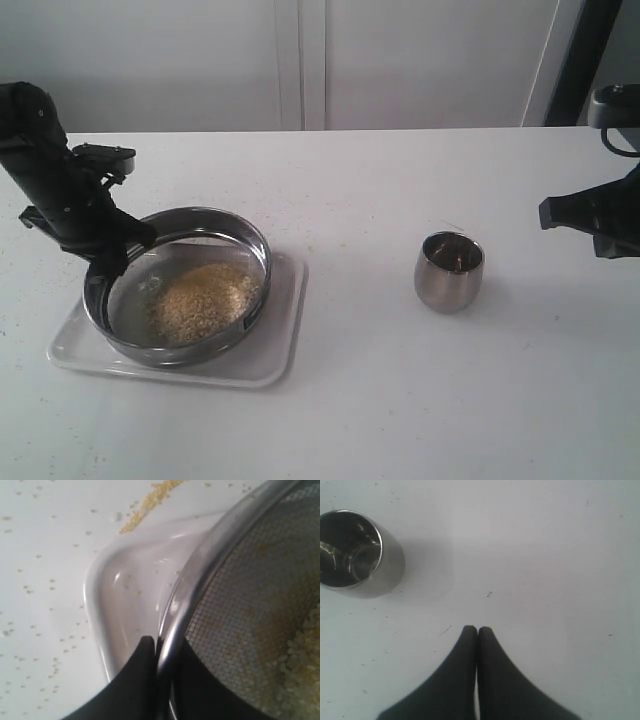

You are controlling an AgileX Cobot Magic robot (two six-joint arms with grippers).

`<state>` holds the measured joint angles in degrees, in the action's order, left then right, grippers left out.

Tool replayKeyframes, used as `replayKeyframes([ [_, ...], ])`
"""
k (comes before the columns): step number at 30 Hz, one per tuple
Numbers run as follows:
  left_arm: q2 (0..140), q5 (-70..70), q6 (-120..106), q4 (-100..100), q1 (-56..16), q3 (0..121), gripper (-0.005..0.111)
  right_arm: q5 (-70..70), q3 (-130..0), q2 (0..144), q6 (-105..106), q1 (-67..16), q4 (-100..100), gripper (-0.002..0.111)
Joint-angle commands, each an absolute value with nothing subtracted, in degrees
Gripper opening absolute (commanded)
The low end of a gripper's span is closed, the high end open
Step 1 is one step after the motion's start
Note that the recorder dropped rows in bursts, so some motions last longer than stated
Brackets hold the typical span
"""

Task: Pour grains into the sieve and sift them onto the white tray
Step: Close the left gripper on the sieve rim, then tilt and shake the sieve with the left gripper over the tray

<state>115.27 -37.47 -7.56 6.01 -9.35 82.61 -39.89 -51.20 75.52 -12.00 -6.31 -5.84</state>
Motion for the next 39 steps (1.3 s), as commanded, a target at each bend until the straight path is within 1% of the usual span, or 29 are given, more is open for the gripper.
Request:
replayKeyframes([
  [1, 113.99, -44.52, -7.43, 5.82, -9.34, 85.48, 0.0, -39.25, -51.32, 75.54, -11.83, -6.07, -6.05, 0.0],
  [8, 112.43, -50.01, -10.62, 7.83, -9.12, 87.93, 0.0, -39.19, -51.32, 75.54, -11.83, -6.07, -6.05, 0.0],
  [12, 112.43, -52.74, -15.26, 15.35, -6.58, 88.03, 0.0, -39.19, -51.32, 75.54, -11.83, -6.07, -6.05, 0.0],
  [17, 110.72, -53.8, -15.23, 13.86, -3.4, 88.03, 0.0, -39.1, -51.32, 75.54, -11.83, -6.07, -6.05, 0.0],
  [19, 110.49, -53.7, -14.89, 13.26, -3.41, 88.03, 0.0, -39.06, -51.32, 75.54, -11.83, -6.07, -6.05, 0.0],
  [24, 110.56, -52.56, -14.73, 14.02, -6.82, 87.36, 0.0, -39.06, -51.32, 75.54, -11.83, -6.07, -6.05, 0.0],
  [30, 110.56, -52.24, -12.26, 14.29, -3.14, 87.94, 0.0, -39.06, -51.32, 75.54, -11.83, -6.07, -6.05, 0.0],
  [33, 110.45, -54.37, -15.44, 7.43, -6.05, 87.94, 0.0, -39.06, -51.32, 75.54, -11.83, -6.07, -6.05, 0.0],
  [36, 110.32, -53.14, -6.52, -0.92, -6.32, 87.94, 0.0, -39.06, -51.32, 75.54, -11.83, -6.07, -6.05, 0.0],
  [38, 110.32, -51.95, -4.83, 4.75, -5.62, 87.94, 0.0, -39.06, -51.32, 75.54, -11.83, -6.07, -6.05, 0.0],
  [39, 110.59, -51.95, -9.06, 9.37, -5.77, 87.73, 0.0, -39.06, -51.32, 75.54, -11.83, -6.07, -6.05, 0.0],
])
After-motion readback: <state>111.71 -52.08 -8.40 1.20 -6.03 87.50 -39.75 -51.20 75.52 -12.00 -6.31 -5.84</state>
